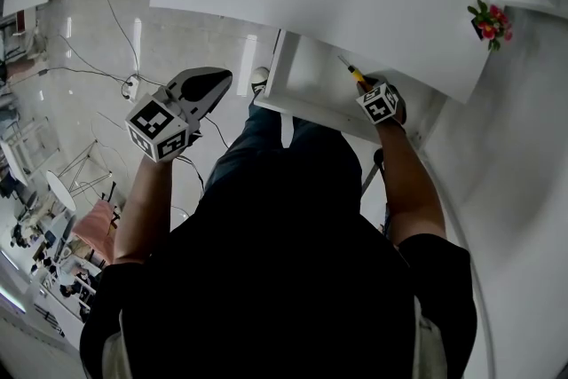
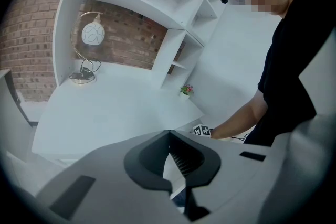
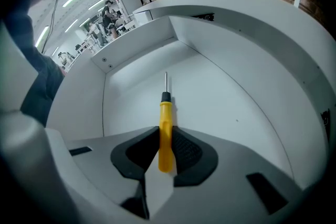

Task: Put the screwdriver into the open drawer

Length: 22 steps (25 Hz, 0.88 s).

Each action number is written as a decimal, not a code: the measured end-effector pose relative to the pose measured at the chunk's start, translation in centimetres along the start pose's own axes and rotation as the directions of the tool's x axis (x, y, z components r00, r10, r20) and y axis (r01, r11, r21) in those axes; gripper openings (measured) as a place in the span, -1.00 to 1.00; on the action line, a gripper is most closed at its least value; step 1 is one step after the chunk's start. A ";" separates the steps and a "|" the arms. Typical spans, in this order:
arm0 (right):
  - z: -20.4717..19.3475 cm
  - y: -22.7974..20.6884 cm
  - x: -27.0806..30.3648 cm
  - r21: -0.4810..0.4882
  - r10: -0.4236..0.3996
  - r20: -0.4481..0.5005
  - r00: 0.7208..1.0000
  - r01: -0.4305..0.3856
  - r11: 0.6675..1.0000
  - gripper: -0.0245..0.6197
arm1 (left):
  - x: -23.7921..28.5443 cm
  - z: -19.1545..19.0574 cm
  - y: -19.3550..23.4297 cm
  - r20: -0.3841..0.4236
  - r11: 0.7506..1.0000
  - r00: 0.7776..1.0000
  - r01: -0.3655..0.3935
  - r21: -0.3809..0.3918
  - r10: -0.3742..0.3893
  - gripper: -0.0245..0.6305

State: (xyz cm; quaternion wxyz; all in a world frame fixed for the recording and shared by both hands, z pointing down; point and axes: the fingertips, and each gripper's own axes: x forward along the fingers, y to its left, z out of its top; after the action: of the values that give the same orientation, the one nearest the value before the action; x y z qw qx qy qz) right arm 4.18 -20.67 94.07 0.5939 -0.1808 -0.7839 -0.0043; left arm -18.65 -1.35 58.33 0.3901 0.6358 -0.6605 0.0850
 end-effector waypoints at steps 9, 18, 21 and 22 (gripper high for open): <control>-0.3 -0.2 0.5 0.003 0.001 -0.010 1.000 -0.001 1.000 -0.66 | 0.2 -0.2 0.1 0.004 1.000 1.000 0.002 0.000 -0.002 -0.88; -0.1 0.3 0.3 0.024 -0.001 -0.030 1.000 0.002 1.000 -0.53 | -1.2 -0.2 0.3 0.016 1.000 1.000 -0.004 0.001 0.004 -0.88; 0.5 0.6 -0.4 0.033 -0.015 -0.028 1.000 0.016 0.999 -0.50 | -2.4 0.3 0.2 0.027 1.000 1.000 -0.006 0.011 0.005 -0.87; 0.9 0.8 -0.8 0.035 -0.018 -0.025 1.000 0.019 0.999 -0.50 | -2.9 0.5 0.3 0.033 1.000 0.999 -0.006 0.015 0.006 -0.88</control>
State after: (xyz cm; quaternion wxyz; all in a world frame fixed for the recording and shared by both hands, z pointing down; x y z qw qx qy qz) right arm 3.79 -20.01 92.90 0.6065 -0.1627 -0.7783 0.0018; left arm -19.41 0.62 56.31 0.3739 0.6382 -0.6681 0.0808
